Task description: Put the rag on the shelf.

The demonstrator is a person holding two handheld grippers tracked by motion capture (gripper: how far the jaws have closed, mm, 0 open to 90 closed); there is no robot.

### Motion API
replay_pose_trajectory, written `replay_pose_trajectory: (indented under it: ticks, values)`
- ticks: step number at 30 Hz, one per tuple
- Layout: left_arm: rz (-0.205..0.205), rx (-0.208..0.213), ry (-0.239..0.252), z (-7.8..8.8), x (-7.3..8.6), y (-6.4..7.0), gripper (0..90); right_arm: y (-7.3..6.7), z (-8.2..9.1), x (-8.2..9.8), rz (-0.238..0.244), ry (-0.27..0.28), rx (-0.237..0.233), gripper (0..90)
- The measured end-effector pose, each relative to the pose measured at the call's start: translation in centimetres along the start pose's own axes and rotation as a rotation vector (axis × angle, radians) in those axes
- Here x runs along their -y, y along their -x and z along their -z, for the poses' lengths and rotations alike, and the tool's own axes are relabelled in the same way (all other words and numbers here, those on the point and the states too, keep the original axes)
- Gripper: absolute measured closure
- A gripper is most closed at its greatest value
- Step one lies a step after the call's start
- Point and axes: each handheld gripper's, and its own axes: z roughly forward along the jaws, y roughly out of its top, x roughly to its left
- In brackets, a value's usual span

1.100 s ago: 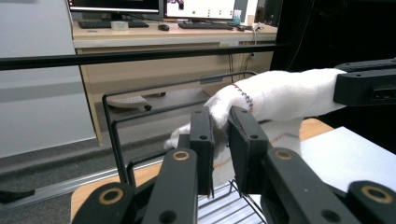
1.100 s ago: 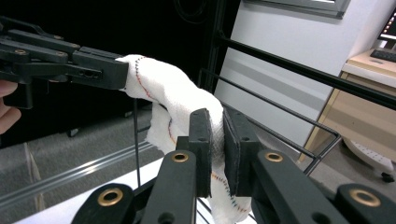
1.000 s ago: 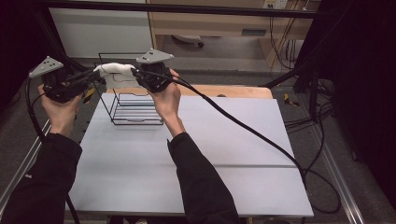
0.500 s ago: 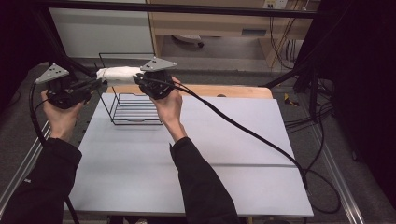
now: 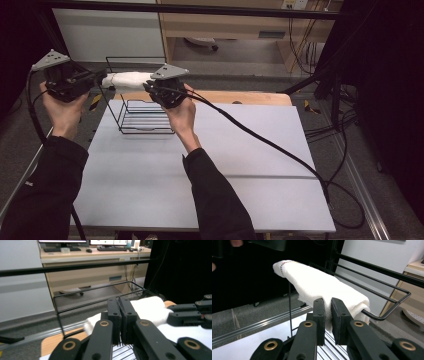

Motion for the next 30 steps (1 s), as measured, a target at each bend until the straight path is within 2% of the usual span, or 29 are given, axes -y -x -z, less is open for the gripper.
replay_pose_trajectory:
  ticks: [5,8,12,16,17,19,21,22,26,30]
  values:
    - [0.007,0.031,-0.086,-1.1,1.2,0.1,88.9,-0.1,0.1,0.0,0.016,-0.004,-0.001,81.8]
    - [0.015,0.04,-0.094,-1.3,2.3,0.0,89.0,0.0,0.2,0.0,0.011,-0.009,-0.01,80.7]
    - [0.001,0.026,-0.113,-1.5,3.1,-0.1,89.0,0.0,0.6,-0.3,-0.004,-0.01,-0.029,73.5]
    - [0.001,0.019,-0.116,-1.8,3.5,-0.1,89.1,0.1,1.2,-0.9,-0.022,0.029,-0.046,67.7]
    - [0.002,0.019,-0.119,-2.0,3.6,-0.2,89.1,0.1,1.3,-1.1,-0.027,0.037,-0.05,68.6]
    - [0.001,0.012,-0.122,-2.2,3.8,-0.1,89.1,0.3,1.3,-1.3,-0.05,0.031,-0.062,78.0]
    - [0.0,0.007,-0.129,-2.5,4.0,-0.1,89.1,0.5,1.0,-1.0,-0.072,-0.009,-0.063,85.1]
    - [-0.003,0.005,-0.133,-2.6,4.1,-0.1,89.1,0.5,0.8,-0.8,-0.065,-0.033,-0.06,86.8]
    - [-0.004,-0.007,-0.136,-3.1,4.4,-0.1,89.0,0.2,-0.3,0.3,-0.043,-0.092,-0.037,88.8]
    - [0.002,-0.012,-0.131,-3.5,4.7,-0.3,88.8,0.4,-1.1,0.8,-0.054,-0.111,-0.01,88.7]
